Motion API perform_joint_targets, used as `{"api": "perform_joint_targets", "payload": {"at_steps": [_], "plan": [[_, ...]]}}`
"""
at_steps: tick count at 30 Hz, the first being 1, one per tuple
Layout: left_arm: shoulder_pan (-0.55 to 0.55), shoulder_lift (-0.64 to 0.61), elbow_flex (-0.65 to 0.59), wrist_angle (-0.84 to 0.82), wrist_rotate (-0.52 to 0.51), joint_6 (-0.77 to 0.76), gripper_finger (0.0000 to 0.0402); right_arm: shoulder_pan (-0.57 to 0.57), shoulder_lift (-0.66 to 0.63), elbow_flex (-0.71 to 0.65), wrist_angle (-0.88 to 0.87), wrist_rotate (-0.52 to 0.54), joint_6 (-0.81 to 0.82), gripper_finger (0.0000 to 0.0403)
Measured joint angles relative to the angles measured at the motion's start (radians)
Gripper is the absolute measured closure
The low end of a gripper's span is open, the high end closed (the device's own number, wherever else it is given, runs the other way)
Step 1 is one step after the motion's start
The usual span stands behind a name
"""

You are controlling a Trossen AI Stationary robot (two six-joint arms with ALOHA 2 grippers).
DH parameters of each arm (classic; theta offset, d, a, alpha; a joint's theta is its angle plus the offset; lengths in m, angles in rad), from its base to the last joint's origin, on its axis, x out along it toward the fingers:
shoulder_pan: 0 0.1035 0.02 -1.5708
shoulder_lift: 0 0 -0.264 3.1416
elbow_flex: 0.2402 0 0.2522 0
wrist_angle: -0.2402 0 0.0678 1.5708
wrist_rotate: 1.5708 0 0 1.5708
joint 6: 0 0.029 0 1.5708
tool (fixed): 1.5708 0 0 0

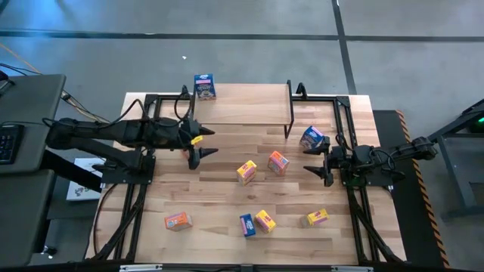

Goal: Stack cereal on shelf
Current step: Put the top right orange cereal box on the shelf

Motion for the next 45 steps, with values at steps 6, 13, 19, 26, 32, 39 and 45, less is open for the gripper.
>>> {"api": "perform_joint_targets", "payload": {"at_steps": [6, 13, 19, 26, 32, 39, 45], "plan": [[0.0, 0.0, 0.0, 0.042, -0.002, 0.022, 0.0093, 0.0, 0.0, 0.0, 0.001, 0.014, -0.035, 0.0123], [-0.011, 0.0, 0.0, 0.063, -0.007, 0.054, 0.0093, 0.0, 0.0, 0.0, 0.007, 0.029, -0.03, 0.0123], [-0.033, -0.002, -0.047, 0.087, -0.007, 0.087, 0.0093, 0.0, 0.0, -0.002, 0.135, 0.076, 0.13, 0.0123], [-0.034, -0.026, -0.173, 0.17, -0.009, 0.089, 0.0093, 0.0, 0.0, -0.001, 0.351, 0.074, 0.181, 0.0123], [-0.034, -0.046, -0.216, 0.219, -0.011, 0.089, 0.0093, 0.0, 0.034, 0.109, 0.329, 0.082, 0.091, 0.0123], [-0.034, -0.066, -0.217, 0.233, -0.011, 0.096, 0.0093, 0.0, 0.226, 0.349, 0.131, 0.147, 0.059, 0.0123], [-0.034, -0.069, -0.217, 0.243, -0.011, 0.107, 0.0093, 0.0, 0.431, 0.517, -0.097, 0.226, 0.216, 0.0123]]}}
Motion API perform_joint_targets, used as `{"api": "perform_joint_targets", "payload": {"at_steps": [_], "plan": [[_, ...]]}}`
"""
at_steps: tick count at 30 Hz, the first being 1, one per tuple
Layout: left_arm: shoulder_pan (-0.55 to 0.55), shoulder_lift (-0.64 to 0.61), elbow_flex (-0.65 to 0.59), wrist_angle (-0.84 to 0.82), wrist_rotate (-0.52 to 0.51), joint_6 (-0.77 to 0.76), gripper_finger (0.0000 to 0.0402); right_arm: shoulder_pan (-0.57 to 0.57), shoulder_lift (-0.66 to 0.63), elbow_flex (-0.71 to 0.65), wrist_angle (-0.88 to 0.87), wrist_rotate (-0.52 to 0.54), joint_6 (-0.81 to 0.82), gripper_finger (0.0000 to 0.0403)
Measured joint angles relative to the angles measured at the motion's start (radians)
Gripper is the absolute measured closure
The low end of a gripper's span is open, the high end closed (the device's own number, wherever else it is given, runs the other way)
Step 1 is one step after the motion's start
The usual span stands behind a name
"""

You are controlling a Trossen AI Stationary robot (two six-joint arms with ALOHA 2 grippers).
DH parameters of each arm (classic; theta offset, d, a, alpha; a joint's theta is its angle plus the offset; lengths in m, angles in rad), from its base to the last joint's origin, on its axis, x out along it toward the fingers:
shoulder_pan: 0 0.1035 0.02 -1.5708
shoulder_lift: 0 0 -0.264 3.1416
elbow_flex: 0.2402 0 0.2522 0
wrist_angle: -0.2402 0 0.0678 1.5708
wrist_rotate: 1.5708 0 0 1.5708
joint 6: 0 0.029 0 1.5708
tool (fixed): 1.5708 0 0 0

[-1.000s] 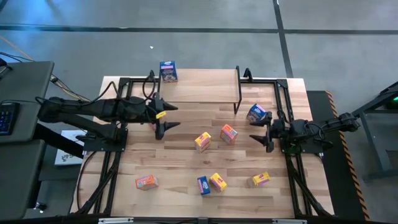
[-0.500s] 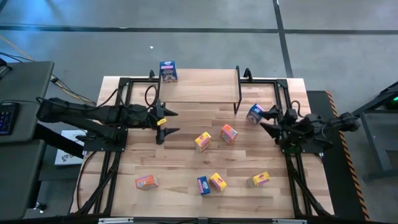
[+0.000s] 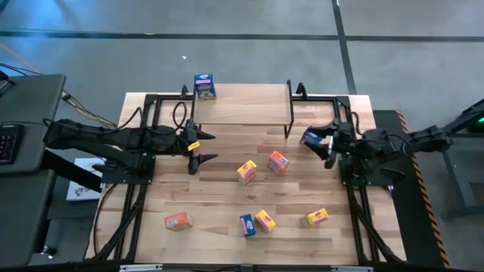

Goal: Stack cereal on shelf
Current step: Put the top right orange cereal box on the shelf

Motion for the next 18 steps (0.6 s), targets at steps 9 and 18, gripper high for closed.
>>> {"api": "perform_joint_targets", "payload": {"at_steps": [9, 18], "plan": [[0.0, 0.0, 0.0, 0.003, 0.0, 0.005, 0.0093, 0.0, 0.254, 0.154, -0.167, 0.0, 0.244, 0.0123], [0.0, 0.0, 0.0, 0.003, 0.0, -0.011, 0.0093, 0.0, 0.433, 0.266, -0.331, 0.032, 0.42, 0.0123]]}}
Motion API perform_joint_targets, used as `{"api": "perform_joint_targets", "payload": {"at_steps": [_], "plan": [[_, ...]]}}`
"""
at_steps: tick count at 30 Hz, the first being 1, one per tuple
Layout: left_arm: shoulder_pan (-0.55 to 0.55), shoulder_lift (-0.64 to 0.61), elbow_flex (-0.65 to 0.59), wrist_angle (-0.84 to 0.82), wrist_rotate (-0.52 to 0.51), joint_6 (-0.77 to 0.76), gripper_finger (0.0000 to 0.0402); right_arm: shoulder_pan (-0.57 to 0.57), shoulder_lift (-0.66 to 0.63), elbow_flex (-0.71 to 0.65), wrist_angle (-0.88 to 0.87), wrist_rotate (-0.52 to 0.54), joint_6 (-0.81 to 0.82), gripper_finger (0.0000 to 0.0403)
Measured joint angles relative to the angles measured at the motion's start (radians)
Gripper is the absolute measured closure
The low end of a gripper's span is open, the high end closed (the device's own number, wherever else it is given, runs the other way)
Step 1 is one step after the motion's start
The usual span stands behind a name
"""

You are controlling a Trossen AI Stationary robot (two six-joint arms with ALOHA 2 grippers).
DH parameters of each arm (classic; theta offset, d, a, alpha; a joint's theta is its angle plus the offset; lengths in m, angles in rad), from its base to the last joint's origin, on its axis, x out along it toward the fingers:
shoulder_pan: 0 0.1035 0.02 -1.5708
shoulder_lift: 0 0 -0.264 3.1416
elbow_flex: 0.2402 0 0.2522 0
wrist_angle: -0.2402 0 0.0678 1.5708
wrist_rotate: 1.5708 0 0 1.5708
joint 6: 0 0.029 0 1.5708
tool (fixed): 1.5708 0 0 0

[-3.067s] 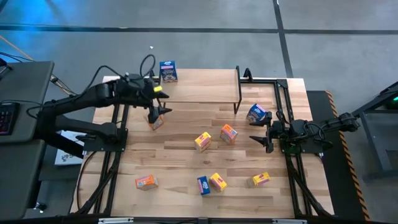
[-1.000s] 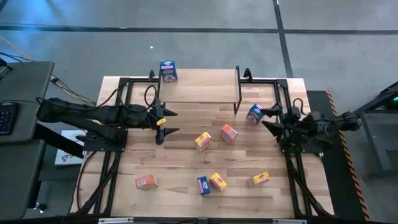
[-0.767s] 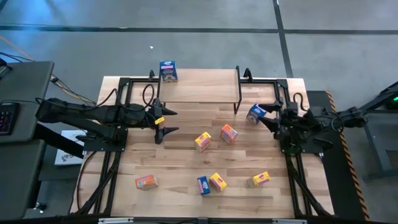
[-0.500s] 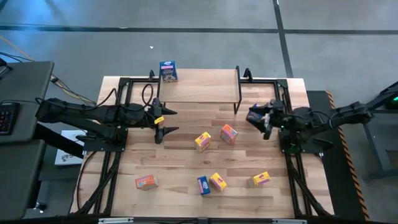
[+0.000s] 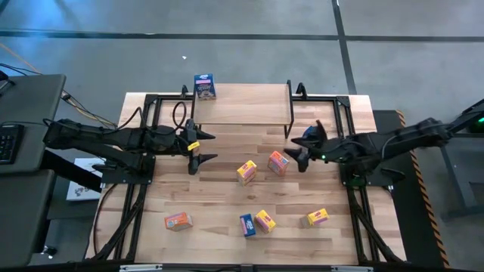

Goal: Stack cereal on shelf
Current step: Put the top right orange cereal box on the shelf

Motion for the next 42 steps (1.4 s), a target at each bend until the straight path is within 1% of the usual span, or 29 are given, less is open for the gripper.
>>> {"api": "perform_joint_targets", "payload": {"at_steps": [8, 16, 22, 29, 42], "plan": [[0.0, 0.0, 0.0, -0.001, 0.0, 0.0, 0.0093, 0.0, 0.157, 0.079, -0.159, 0.018, 0.103, 0.0123], [0.0, 0.0, 0.0, -0.001, 0.0, -0.001, 0.0093, 0.0, 0.283, 0.085, -0.229, -0.021, 0.194, 0.0123], [0.0, 0.0, 0.0, -0.001, 0.0, -0.01, 0.0093, 0.0, 0.345, 0.085, -0.224, -0.048, 0.201, 0.0123], [0.0, 0.0, 0.0, -0.001, 0.0, -0.011, 0.0093, 0.001, 0.397, 0.085, -0.186, -0.054, 0.2, 0.0123], [0.0, 0.0, 0.0, -0.001, 0.0, -0.028, 0.0093, 0.001, 0.486, 0.085, -0.191, -0.094, 0.201, 0.0123]]}}
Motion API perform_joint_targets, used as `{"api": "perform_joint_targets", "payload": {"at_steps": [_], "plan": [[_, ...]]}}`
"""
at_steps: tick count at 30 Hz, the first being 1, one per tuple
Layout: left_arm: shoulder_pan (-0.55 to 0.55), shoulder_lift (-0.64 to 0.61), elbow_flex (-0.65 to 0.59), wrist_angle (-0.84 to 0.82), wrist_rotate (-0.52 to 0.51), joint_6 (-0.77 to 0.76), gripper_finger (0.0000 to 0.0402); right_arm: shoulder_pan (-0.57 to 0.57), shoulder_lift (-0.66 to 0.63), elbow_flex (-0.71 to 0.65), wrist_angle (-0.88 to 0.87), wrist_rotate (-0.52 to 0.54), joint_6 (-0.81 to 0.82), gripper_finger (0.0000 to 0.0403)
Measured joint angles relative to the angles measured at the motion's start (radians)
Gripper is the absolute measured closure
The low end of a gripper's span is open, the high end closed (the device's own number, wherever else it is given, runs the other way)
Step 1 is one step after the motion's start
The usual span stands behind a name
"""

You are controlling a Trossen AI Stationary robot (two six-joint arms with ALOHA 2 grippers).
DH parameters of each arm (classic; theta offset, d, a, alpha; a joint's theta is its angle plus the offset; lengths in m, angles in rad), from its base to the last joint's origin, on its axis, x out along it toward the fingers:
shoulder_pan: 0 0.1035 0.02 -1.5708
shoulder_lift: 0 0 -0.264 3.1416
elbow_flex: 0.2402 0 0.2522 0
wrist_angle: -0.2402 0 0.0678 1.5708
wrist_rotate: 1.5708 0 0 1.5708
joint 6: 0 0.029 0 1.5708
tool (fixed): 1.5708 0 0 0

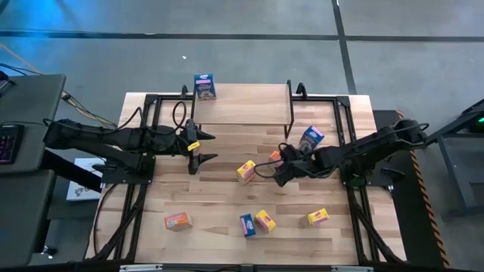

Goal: Stack cereal on shelf
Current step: Put the top right orange cereal box on the shelf

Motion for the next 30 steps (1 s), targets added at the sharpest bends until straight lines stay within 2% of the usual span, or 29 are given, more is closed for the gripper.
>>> {"api": "perform_joint_targets", "payload": {"at_steps": [4, 16, 23, 30], "plan": [[0.0, 0.0, 0.0, 0.0, 0.0, 0.0, 0.0093, 0.0, 0.008, -0.001, -0.002, -0.021, 0.0, 0.0136], [0.0, 0.0, 0.0, 0.0, 0.0, 0.0, 0.0093, 0.0, 0.008, -0.001, -0.002, -0.021, -0.004, 0.0235], [0.0, 0.0, 0.0, 0.0, 0.0, 0.0, 0.0093, -0.001, 0.007, 0.057, -0.019, -0.02, -0.068, 0.0241], [0.0, 0.0, 0.0, 0.0, -0.014, -0.007, 0.0093, -0.012, 0.007, 0.245, -0.151, -0.018, -0.233, 0.024]]}}
